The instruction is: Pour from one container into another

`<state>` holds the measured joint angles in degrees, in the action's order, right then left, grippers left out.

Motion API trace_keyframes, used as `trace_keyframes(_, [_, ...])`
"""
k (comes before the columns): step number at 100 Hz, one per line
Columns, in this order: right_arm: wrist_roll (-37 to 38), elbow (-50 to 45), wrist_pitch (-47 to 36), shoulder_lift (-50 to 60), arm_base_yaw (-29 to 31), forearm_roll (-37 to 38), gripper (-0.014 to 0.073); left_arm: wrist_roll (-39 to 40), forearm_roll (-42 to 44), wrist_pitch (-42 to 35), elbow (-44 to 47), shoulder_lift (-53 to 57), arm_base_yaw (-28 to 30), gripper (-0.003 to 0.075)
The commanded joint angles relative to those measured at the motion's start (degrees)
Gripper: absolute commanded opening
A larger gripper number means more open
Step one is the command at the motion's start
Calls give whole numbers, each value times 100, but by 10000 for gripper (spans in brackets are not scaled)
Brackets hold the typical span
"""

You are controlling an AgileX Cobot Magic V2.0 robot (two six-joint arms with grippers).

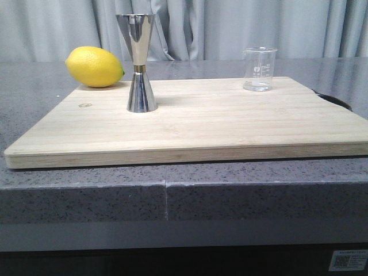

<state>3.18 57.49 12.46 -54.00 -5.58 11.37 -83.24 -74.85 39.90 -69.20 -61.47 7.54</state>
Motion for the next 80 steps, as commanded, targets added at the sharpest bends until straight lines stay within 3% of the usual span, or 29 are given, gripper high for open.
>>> trace_keyframes(1, [-13,194,-236,237,33,-82,376,71,-330,-177,84,204,11,419])
trace_keyframes(32, [-13,-237,83,803,33,-170,376,-453,-756,-177,1303,600,11,419])
trace_keyframes(64, [-13,-1691,-913,1708,33,-236,376,-1936,-2030,-177,2626,1378,11,372])
trace_keyframes(80, [-13,-2221,-1056,2188,33,-245,374,-1970,-2073,-177,3275,1795,11,368])
